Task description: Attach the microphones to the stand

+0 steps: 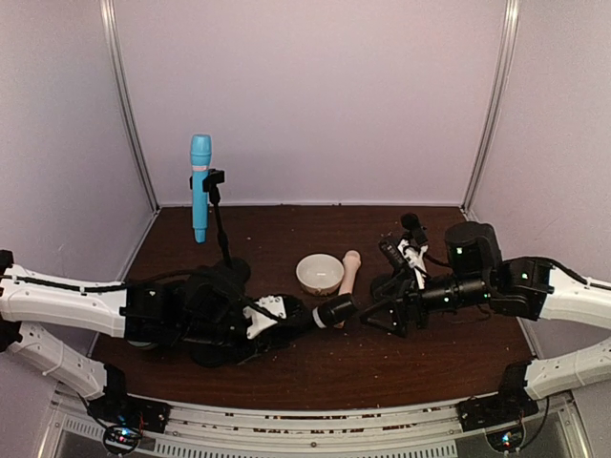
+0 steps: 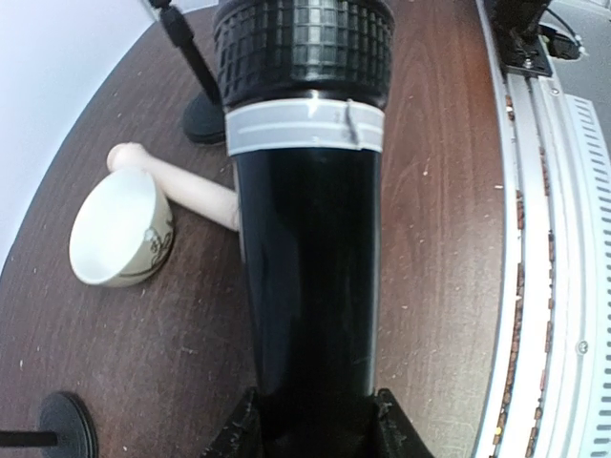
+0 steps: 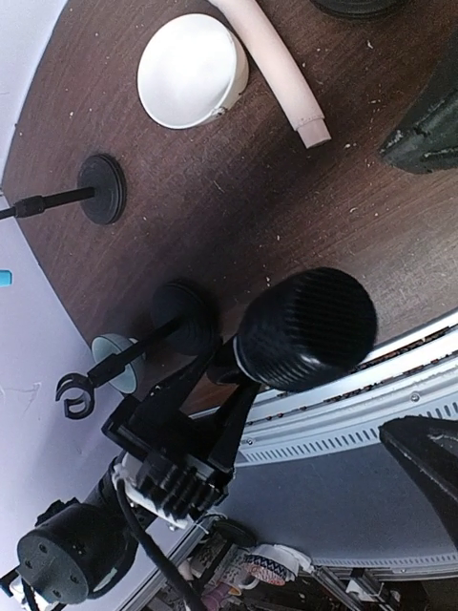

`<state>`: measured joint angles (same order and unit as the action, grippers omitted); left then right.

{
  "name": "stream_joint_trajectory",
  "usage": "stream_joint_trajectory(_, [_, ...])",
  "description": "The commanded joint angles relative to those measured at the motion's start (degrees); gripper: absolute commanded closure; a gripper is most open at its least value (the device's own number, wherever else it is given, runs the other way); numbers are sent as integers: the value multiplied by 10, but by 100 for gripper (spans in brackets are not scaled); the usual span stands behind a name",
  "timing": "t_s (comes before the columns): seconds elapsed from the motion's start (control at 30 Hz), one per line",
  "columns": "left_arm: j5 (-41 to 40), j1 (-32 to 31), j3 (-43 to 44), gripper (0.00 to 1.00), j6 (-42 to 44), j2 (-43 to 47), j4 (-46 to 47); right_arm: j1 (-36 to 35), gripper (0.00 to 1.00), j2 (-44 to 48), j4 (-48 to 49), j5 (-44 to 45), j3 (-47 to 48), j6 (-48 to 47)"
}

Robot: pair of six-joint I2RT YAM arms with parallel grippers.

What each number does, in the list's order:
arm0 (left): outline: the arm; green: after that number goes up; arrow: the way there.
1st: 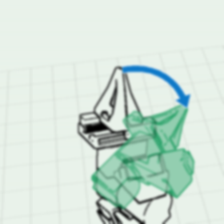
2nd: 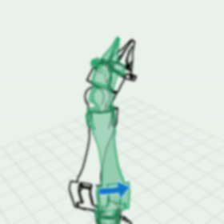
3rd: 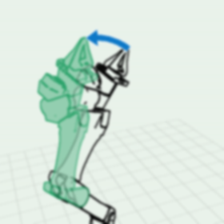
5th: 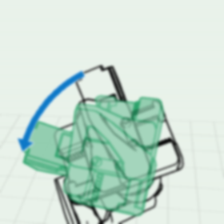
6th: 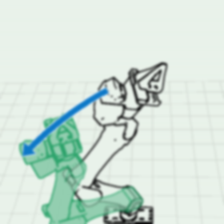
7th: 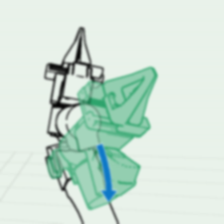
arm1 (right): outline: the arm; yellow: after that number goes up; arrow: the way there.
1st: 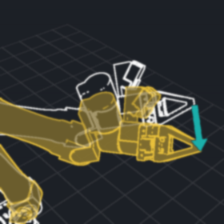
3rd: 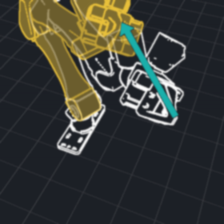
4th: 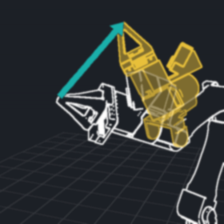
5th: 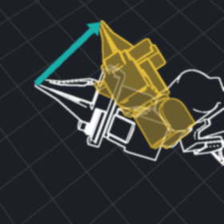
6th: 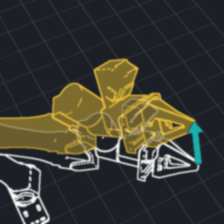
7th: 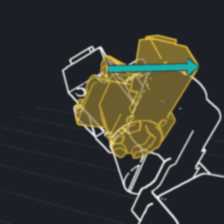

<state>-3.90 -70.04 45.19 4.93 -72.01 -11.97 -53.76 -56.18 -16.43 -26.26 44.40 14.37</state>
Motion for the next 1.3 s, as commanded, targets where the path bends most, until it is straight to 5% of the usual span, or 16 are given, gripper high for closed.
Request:
stream_joint_trajectory(0.0, [16,-15,33,100,29,-3,34,-3,11,-16,-1,-8,28,11])
stream_joint_trajectory(0.6, [7,-27,75,100,42,-41,18,-5,20,-85,111,-90,20,116])
stream_joint_trajectory(1.03, [-2,-30,73,100,32,-49,41,-7,41,-117,122,-96,20,130])
stream_joint_trajectory(1.17, [-11,-30,76,100,22,-58,43,-8,57,-125,121,-94,23,125])
stream_joint_trajectory(1.27, [-53,-30,83,75,-3,-72,41,-8,72,-125,126,-97,23,125])
